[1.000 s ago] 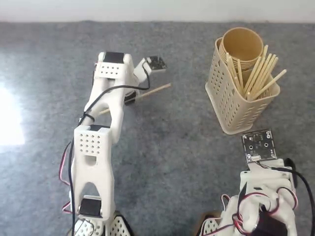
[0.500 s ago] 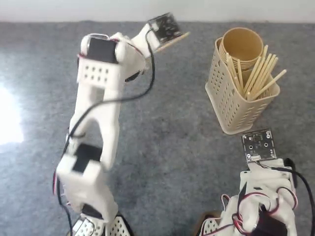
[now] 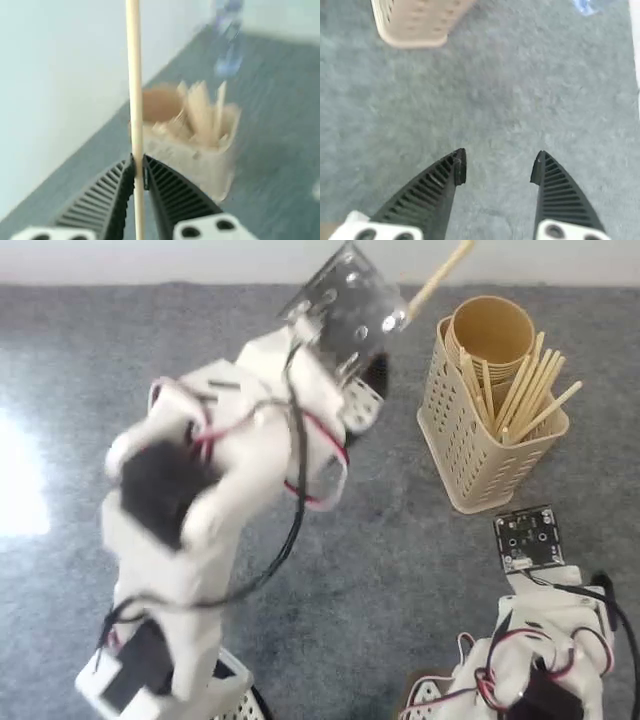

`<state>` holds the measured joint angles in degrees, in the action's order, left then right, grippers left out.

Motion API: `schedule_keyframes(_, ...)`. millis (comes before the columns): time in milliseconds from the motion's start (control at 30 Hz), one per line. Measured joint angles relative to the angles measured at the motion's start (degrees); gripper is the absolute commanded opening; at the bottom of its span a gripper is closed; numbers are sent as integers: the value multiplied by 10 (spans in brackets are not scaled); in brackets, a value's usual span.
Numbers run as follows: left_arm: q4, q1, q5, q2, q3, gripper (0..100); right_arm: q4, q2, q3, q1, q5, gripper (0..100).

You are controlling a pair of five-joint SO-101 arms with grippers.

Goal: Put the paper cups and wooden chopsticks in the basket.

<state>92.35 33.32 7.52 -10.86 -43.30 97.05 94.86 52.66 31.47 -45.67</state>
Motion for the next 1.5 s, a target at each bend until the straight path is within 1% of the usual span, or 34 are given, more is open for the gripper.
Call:
schedule_keyframes(67, -31, 42, -41, -22, 0, 10, 0, 0, 9, 13, -13, 223)
schedule_keyframes(133, -66, 69, -81, -35, 0, 10, 0, 0, 18, 17, -17, 223)
schedule_keyframes(267, -142, 78, -151, -44, 34, 11, 0, 0, 18, 18, -20, 223)
schedule_keyframes(467, -266, 90, -210, -45, 119, 11, 0, 0, 36, 18, -20, 223)
schedule_keyframes(700, -475, 147, -222, -45, 275, 11, 0, 0, 37, 21, -5, 223)
schedule_keyframes(967, -684, 140, -206, -44, 473, 11, 0, 0, 37, 22, -3, 223)
schedule_keyframes(1067, -760, 140, -195, -43, 528, 11, 0, 0, 37, 22, -3, 223)
schedule_keyframes(1133, -788, 141, -171, -29, 531, 11, 0, 0, 37, 22, -3, 223)
schedule_keyframes(1233, -799, 128, -140, 19, 510, 11, 0, 0, 37, 22, -3, 223)
schedule_keyframes(1367, -796, 101, -138, 125, 440, 12, 0, 0, 37, 22, -3, 223)
schedule_keyframes(1467, -777, 91, -138, 194, 382, 15, 0, 0, 37, 22, -3, 223)
schedule_keyframes(1500, -770, 91, -138, 214, 367, 32, 0, 0, 37, 22, -3, 223)
